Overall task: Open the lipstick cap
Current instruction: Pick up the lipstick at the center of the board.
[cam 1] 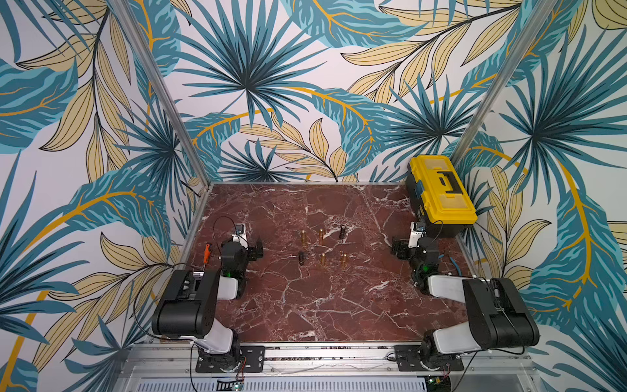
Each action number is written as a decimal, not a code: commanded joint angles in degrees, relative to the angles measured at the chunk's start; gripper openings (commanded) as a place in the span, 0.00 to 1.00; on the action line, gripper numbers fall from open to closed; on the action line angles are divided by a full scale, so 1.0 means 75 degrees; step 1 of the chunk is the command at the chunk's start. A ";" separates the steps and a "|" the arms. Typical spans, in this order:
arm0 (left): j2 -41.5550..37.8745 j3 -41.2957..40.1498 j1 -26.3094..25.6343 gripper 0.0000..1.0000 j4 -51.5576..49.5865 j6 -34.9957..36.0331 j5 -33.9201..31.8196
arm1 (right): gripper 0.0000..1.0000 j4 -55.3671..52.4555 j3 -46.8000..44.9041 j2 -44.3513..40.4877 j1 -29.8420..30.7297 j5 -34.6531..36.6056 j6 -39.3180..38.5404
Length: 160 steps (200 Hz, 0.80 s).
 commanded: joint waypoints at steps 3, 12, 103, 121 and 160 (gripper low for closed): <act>0.0121 0.0188 -0.0019 1.00 0.0741 -0.0067 -0.0639 | 1.00 0.0538 0.0108 0.0132 0.0066 -0.0102 -0.0140; 0.0121 0.0183 -0.0019 1.00 0.0736 -0.0083 -0.0675 | 0.99 0.0539 0.0117 0.0131 0.0066 -0.0104 -0.0146; 0.0115 0.0176 -0.0020 1.00 0.0748 -0.0152 -0.0870 | 1.00 0.0536 0.0117 0.0145 0.0060 -0.0101 -0.0129; 0.0115 0.0168 -0.0023 1.00 0.0750 -0.0152 -0.0886 | 0.99 0.0536 0.0120 0.0143 0.0054 -0.0101 -0.0125; -0.0060 0.0135 -0.0154 1.00 0.0736 -0.0169 -0.1443 | 1.00 -0.1499 0.1027 -0.0513 0.0055 0.0423 0.0046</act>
